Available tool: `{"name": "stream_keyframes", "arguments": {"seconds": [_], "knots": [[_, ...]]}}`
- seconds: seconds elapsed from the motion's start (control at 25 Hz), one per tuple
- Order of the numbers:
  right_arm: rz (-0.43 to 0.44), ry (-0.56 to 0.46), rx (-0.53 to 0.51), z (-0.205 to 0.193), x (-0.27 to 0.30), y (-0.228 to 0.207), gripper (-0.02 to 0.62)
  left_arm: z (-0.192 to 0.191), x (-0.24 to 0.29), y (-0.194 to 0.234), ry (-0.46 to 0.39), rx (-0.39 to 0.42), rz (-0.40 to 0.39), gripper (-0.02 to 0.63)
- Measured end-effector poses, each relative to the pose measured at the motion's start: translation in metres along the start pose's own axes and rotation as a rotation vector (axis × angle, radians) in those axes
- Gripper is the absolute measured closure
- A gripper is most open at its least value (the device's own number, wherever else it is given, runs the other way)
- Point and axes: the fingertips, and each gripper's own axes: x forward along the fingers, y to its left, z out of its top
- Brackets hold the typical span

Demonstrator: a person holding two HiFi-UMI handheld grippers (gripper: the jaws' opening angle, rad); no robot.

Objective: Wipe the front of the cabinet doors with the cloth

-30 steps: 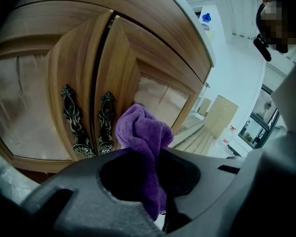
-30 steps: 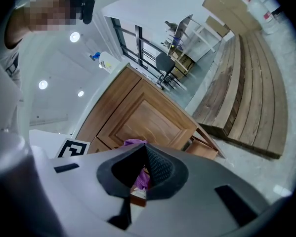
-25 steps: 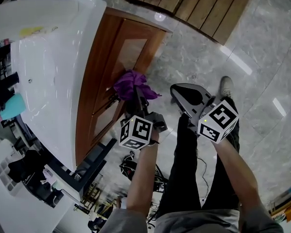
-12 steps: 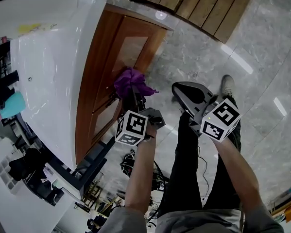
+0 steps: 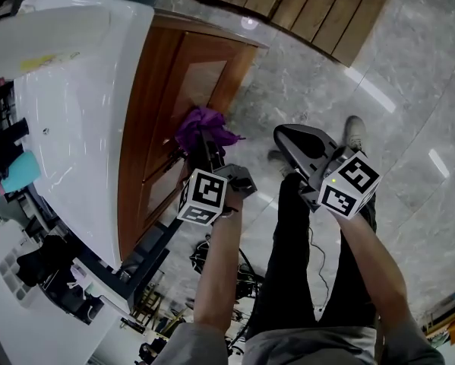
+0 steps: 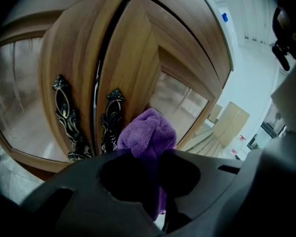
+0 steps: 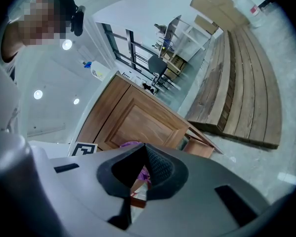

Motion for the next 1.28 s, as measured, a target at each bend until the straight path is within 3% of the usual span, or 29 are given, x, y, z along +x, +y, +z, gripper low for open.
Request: {"name": "stream_keyframes", "arguments": {"seconds": [1.28], "knots": [[-0.03, -0.008, 0.033, 0.016, 0.001, -0.026, 0.584, -0.002, 0.026, -0.022, 0.012, -0.057, -0.012, 0.538]]}}
